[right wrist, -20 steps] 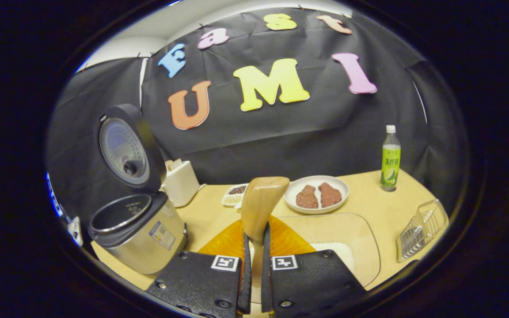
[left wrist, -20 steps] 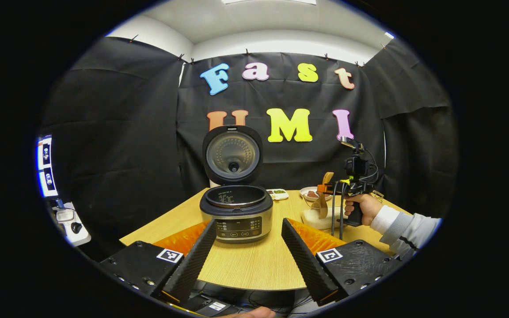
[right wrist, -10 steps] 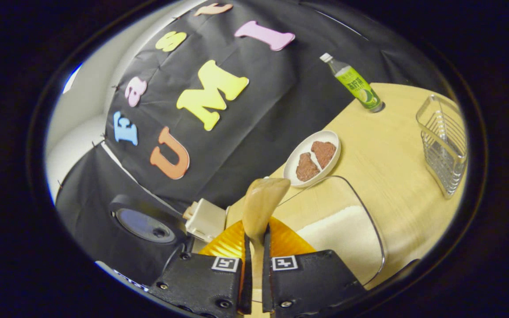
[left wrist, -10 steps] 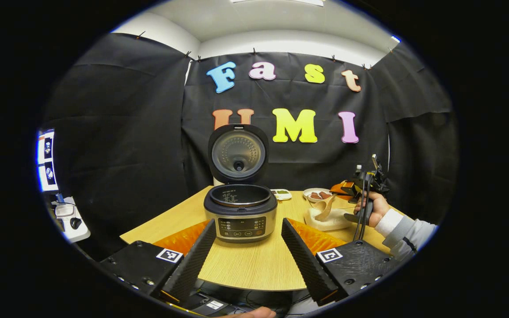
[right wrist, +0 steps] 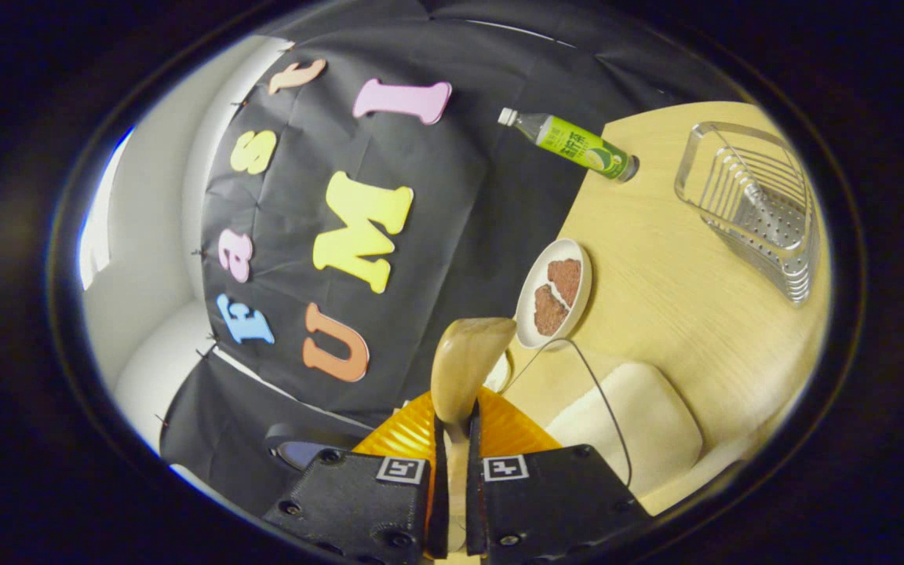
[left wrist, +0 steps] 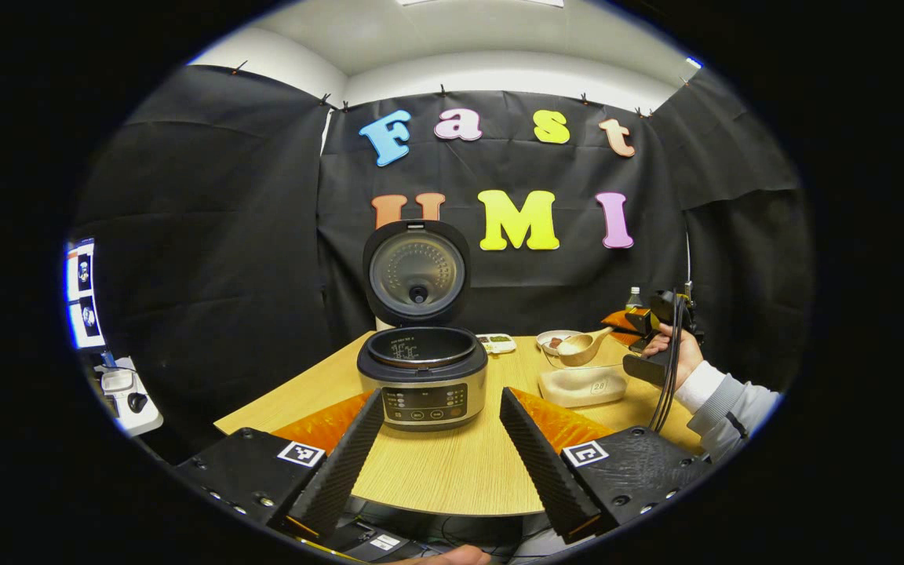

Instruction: Close the left gripper, press the button to open the rice cooker; take a wooden spoon from the chopstick holder with the right hand, scoop a spoonful of rice and pour it into the rice cooker, then put the wooden spoon back into the chopstick holder.

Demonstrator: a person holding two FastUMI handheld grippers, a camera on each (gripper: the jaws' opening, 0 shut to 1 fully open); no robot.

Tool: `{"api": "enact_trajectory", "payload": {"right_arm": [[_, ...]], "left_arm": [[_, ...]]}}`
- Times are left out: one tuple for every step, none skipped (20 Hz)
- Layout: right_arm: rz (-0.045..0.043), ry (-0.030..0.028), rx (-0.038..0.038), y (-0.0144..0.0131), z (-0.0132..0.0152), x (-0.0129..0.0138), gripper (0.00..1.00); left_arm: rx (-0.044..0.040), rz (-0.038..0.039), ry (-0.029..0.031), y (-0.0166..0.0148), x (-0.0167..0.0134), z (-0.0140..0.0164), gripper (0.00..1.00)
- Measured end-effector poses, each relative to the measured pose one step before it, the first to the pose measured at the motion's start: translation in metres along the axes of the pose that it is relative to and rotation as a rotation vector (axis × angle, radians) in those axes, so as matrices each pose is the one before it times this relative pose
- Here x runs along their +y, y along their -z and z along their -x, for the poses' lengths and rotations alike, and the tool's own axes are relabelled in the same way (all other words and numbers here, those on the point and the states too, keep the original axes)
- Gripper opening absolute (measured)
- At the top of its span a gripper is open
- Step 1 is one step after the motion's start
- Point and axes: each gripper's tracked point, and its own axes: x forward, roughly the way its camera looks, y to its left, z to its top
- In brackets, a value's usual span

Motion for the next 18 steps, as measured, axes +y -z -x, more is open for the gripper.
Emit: {"api": "enact_trajectory", "payload": {"right_arm": [[-0.01859,-0.00839,-0.01225,-0.00535,0.00243,0.00178,0.13],[-0.02615,-0.01415,-0.00773,-0.00379,0.00308,0.00381,0.13],[-0.03085,-0.01426,-0.00435,-0.00260,0.00160,0.00460,0.13],[-0.03515,-0.01509,-0.00288,-0.00205,0.00277,0.00502,0.13],[-0.03280,-0.01581,0.00103,0.00008,0.00018,0.00720,0.13],[-0.02415,-0.00646,0.00176,0.00203,0.00150,0.00607,0.13],[-0.01812,-0.00944,0.00249,0.00160,0.00126,0.00672,0.13],[-0.02046,-0.00442,0.00598,0.00338,0.00104,0.00648,0.13],[-0.02431,-0.01038,0.00323,0.00353,-0.00038,0.00746,0.13],[-0.02049,-0.00459,0.00231,0.00361,0.00053,0.00707,0.13],[-0.01720,-0.00819,0.00276,0.00408,-0.00106,0.00638,0.14],[-0.00441,0.00113,0.00174,0.00606,-0.00137,0.00494,0.13],[0.00056,0.00435,0.00126,0.00499,-0.00214,0.00329,0.12],[0.00317,0.00633,0.00598,0.00679,-0.00207,0.00493,0.13],[0.00497,0.00517,0.00373,0.00679,-0.00273,0.00451,0.13],[0.00298,0.00452,0.00031,0.00636,-0.00392,0.00433,0.13],[0.00194,0.00174,0.00481,0.00772,-0.00500,0.00440,0.13],[0.00473,0.00309,0.00677,0.00980,-0.00383,0.00483,0.13]], "left_arm": [[0.00086,-0.00441,-0.00142,-0.00033,0.00079,0.00095,0.95],[-0.00219,-0.00283,-0.00367,-0.00122,0.00141,0.00013,0.95],[-0.00301,0.00087,-0.00344,-0.00017,0.00195,0.00113,0.95],[-0.00088,0.00361,-0.00068,-0.00053,0.00022,0.00133,0.94],[-0.00053,0.00593,-0.00024,-0.00063,0.00063,0.00157,0.95],[-0.00027,0.00413,-0.00076,0.00009,0.00029,0.00083,0.95],[-0.00130,0.00191,-0.00015,-0.00124,0.00189,0.00071,0.95],[-0.00069,0.00122,-0.00037,-0.00025,0.00124,0.00115,0.94],[0.00017,0.00206,-0.00284,-0.00026,0.00271,0.00068,0.94],[-0.00150,0.00305,-0.00340,-0.00085,0.00222,0.00142,0.94],[-0.00619,0.00369,-0.00308,-0.00185,0.00210,0.00295,0.95],[-0.00654,0.00531,-0.00238,-0.00281,0.00275,0.00268,0.95],[-0.00413,0.00599,-0.00113,-0.00160,0.00257,0.00206,0.95],[-0.00477,0.00426,0.00095,0.00052,0.00262,0.00392,0.95],[-0.00965,0.00384,-0.00018,-0.00183,0.00318,0.00301,0.95],[-0.00751,0.00389,-0.00161,-0.00073,0.00341,0.00312,0.95],[-0.00061,0.00489,-0.00352,0.00085,0.00420,0.00152,0.94],[-0.00140,0.00366,-0.00479,0.00100,0.00487,0.00115,0.94]]}}
